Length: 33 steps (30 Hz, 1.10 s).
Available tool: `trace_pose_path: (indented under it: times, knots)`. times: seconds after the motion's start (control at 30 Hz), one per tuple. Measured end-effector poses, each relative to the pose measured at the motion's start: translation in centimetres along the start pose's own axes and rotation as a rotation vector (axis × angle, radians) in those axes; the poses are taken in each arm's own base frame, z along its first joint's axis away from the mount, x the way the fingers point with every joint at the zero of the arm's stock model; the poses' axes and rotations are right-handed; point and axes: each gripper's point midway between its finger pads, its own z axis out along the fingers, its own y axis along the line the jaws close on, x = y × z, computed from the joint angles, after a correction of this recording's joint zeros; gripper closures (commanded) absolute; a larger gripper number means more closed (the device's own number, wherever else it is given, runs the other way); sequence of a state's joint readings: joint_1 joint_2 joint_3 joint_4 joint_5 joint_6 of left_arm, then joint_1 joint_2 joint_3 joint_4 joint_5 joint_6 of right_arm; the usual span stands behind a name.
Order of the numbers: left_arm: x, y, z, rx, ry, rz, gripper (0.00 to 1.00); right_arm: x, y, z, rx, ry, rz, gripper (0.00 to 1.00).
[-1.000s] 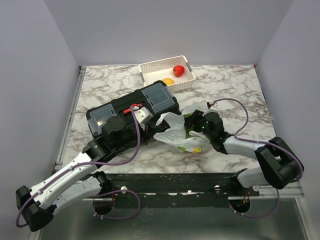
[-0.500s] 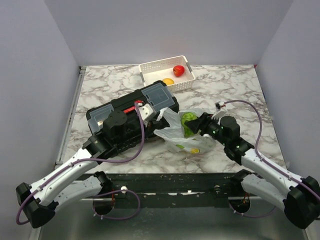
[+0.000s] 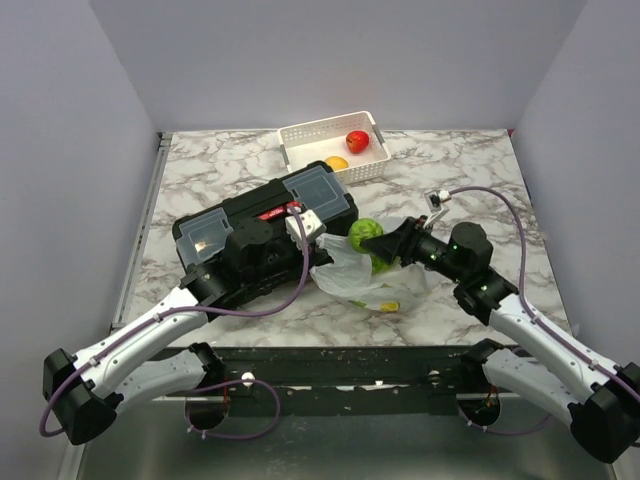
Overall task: Take the fake fruits out of the plastic bag
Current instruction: Take out the fake fruit from the plastic bag, then place the fake fruit in the bin.
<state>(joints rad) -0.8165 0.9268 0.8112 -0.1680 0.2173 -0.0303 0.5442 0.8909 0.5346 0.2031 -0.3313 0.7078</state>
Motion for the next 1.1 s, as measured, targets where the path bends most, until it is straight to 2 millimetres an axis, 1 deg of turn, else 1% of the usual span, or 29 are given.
trace_pose_path:
  times: [0.2, 0.33, 0.43, 0.57, 0.7, 0.8, 1.0, 1.1]
  knots:
    - [0.4, -0.1, 0.1, 0.002, 0.015, -0.003, 1.00, -4.4, 4.3, -0.2, -0.096, -0.078, -0.045, 0.99]
    - [0.4, -0.1, 0.1, 0.003, 0.017, -0.003, 1.00, -8.3, 6.8, 0.3, -0.115, -0.143, -0.076, 0.99]
    - [0.5, -0.1, 0.1, 0.003, 0.020, -0.004, 1.00, -11.4, 8.2, 0.8, -0.107, -0.200, -0.108, 0.99]
    - [0.2, -0.2, -0.2, 0.003, 0.009, -0.003, 1.00, -14.5, 9.2, 1.0, -0.075, -0.270, -0.142, 0.99]
    - [-0.3, -0.3, -0.6, 0.003, -0.010, -0.005, 1.00, -16.6, 9.3, 1.4, -0.033, -0.317, -0.167, 0.99]
    - [-0.4, -0.3, -0.7, 0.003, -0.015, -0.012, 1.00, -17.5, 8.6, 2.4, 0.004, -0.331, -0.178, 0.99]
    - [-0.6, -0.5, -1.2, 0.003, -0.020, -0.023, 1.00, -18.3, 6.0, 5.9, 0.098, -0.318, -0.198, 0.99]
    - [-1.0, -0.6, -1.6, 0.003, -0.037, -0.023, 1.00, -19.1, 4.6, 7.9, 0.155, -0.324, -0.215, 0.99]
